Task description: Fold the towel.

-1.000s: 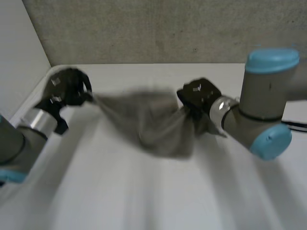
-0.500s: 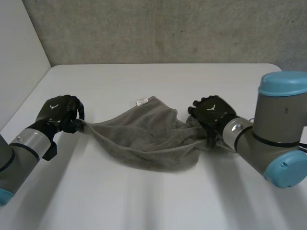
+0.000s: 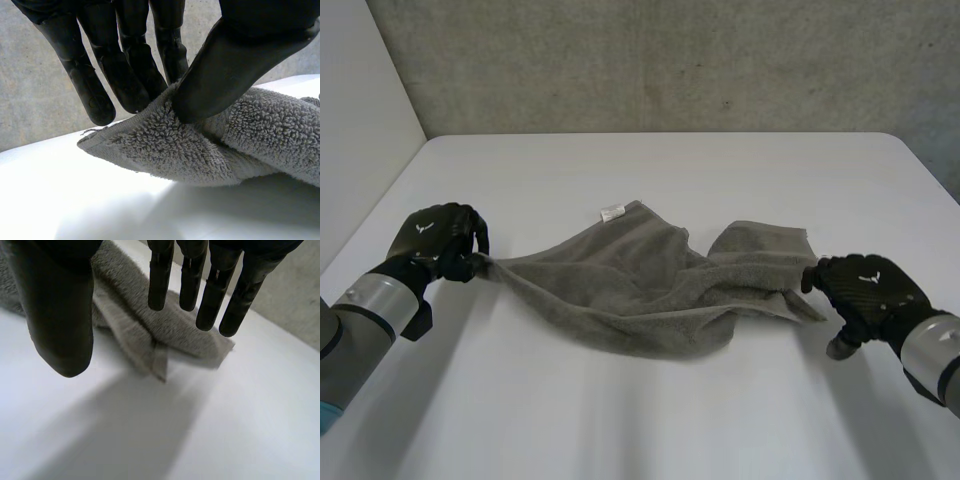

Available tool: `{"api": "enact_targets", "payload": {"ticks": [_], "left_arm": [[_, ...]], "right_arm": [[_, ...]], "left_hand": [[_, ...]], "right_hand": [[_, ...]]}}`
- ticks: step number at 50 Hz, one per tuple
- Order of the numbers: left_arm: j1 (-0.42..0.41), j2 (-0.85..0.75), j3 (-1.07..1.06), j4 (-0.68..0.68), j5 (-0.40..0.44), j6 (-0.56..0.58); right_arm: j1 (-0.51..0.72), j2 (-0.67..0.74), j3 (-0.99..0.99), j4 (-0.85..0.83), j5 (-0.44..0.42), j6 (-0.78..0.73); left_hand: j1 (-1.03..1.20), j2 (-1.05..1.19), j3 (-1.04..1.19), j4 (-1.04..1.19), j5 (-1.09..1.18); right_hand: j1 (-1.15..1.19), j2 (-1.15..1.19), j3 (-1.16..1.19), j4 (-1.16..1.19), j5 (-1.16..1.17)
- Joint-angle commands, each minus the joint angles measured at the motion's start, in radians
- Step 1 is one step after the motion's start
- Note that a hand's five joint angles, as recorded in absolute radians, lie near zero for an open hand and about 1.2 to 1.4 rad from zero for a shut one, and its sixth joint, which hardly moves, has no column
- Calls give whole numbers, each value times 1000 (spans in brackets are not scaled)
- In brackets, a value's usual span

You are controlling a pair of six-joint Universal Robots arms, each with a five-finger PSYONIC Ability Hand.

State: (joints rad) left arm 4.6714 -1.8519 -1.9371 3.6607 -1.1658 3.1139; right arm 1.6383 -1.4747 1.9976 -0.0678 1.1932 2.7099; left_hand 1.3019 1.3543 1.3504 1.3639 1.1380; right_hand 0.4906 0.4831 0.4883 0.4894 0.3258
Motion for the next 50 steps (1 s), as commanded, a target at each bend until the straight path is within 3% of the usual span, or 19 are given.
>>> {"api": "enact_targets", "payload": {"ticks": [1, 7, 26, 28, 29, 30, 31, 32, 37, 42, 45, 46, 48, 49, 50], "left_arm": [[0, 0, -10, -1, 3, 2], [-2, 0, -13, -1, 3, 3], [-2, 0, -14, -1, 5, 3], [-2, 0, -14, -1, 6, 3], [-2, 0, -14, -1, 6, 3], [-2, 0, -13, -1, 8, 3], [-2, 0, -11, -2, 8, 3], [-2, 0, -11, -2, 8, 3], [-2, 11, 15, 6, 14, 15], [-14, -4, 159, 13, 0, 11], [-52, -90, 434, 10, -14, 9], [-53, -90, 435, 10, -14, 9], [-86, -119, 666, 4, -73, 5], [-86, -119, 667, 4, -74, 5], [-88, -127, 782, 4, -133, -1]], "right_arm": [[-31, 40, 44, -85, -58, 42], [-26, 106, 26, -162, -61, 149], [81, 349, -143, -224, 2, 202], [90, 366, -161, -224, 12, 209], [90, 366, -161, -224, 13, 209], [92, 364, -171, -222, 23, 215], [92, 364, -171, -222, 23, 215], [97, 357, -186, -222, 40, 221], [103, 291, -299, -213, 79, 223], [120, 260, -559, -162, 95, 217], [165, 365, -990, -101, 144, 191], [166, 366, -991, -101, 144, 191], [218, 434, -1295, -107, 190, 127], [218, 435, -1297, -107, 190, 126], [228, 456, -1415, -110, 209, 107]], "left_hand": [[94, 42, 46, 32, 84], [94, 42, 46, 32, 84], [94, 42, 46, 32, 84], [94, 42, 46, 32, 84], [94, 42, 46, 32, 84], [94, 42, 46, 32, 84], [94, 42, 46, 32, 84], [94, 42, 46, 32, 84], [94, 42, 46, 32, 84], [94, 42, 46, 32, 84], [94, 42, 46, 32, 84], [94, 42, 46, 32, 84], [94, 42, 46, 32, 84], [94, 42, 46, 32, 84], [94, 42, 46, 32, 84]], "right_hand": [[5, 13, 8, 7, -4], [8, 16, 11, 10, -1], [111, 119, 113, 112, 101], [370, 378, 373, 372, 361], [372, 380, 375, 374, 363], [625, 633, 628, 626, 615], [628, 635, 630, 629, 618], [881, 888, 883, 882, 871], [906, 913, 908, 907, 896], [906, 913, 908, 907, 896], [906, 913, 908, 907, 896], [906, 913, 908, 907, 896], [906, 913, 908, 907, 896], [906, 913, 908, 907, 896], [906, 913, 908, 907, 896]]}}
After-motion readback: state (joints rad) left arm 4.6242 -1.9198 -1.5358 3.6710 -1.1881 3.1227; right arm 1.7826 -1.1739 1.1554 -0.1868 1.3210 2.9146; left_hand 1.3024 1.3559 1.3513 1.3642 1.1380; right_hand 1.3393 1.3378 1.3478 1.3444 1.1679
